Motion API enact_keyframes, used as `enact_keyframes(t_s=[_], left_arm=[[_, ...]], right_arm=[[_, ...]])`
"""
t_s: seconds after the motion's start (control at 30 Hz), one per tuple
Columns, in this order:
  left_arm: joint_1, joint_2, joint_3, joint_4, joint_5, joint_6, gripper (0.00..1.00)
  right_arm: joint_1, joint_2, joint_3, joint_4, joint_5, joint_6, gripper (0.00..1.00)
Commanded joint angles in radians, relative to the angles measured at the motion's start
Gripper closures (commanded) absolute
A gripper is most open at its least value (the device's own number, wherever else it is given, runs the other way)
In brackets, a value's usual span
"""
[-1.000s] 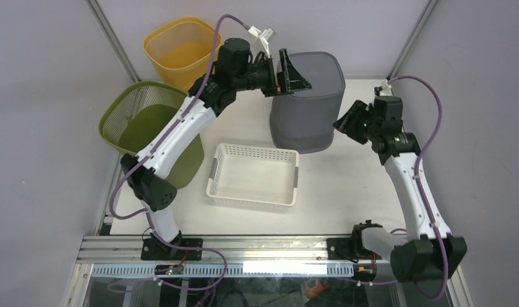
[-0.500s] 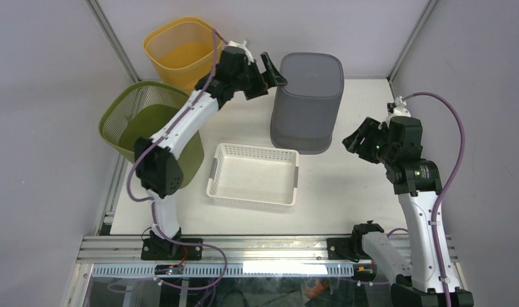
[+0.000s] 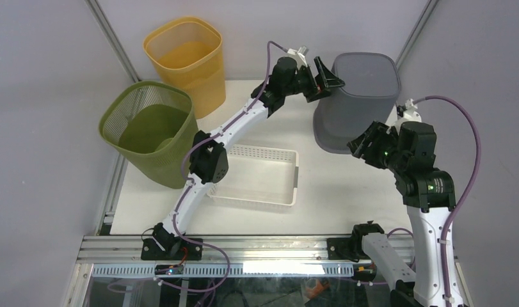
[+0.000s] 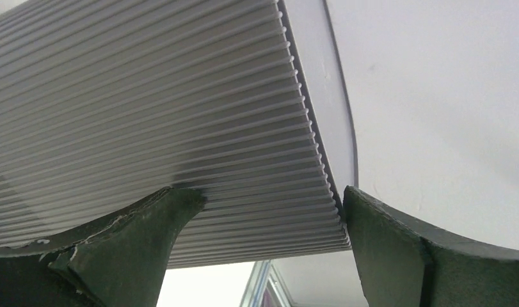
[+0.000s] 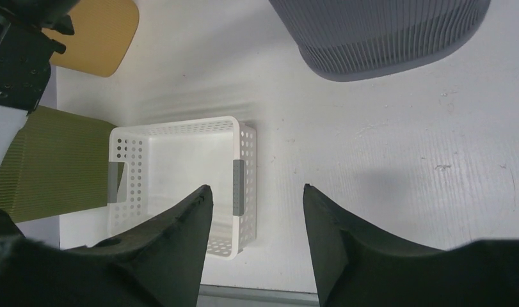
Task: Turn the large container upside down
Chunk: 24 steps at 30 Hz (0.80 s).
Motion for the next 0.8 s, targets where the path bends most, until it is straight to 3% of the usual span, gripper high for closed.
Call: enact_keyframes(t_s=[0.0,0.1,0.27,0.53,0.77], left_arm=[[-0.037,0.029,0.075,0.130,0.126,-0.075,0.01],[-0.034,-0.091,-0.052,0.129,0.141,0.025,0.01],[-0.003,-0.361,-0.294,0.057,0.045,0.237,0.01],[0.012,-0.713,-0.664,-0.002,-0.064,0.330,0.01],[0.011,-0.932,-0.925,-0.030,-0.078,0.332,0.01]], right_arm=[[-0.004,-0.018,0.020,-0.021,-0.017,-0.024,0.42],[-0.003,-0.018,-0.035,-0.001,-0.047,-0.025,0.43],[-0.004,-0.010,-0.185,0.117,-0.094,0.033,0.42],[-0.003,0.188,-0.369,0.659,-0.013,0.276,0.43],[-0.022,0.558,-0.095,0.746,0.211,0.213,0.43]])
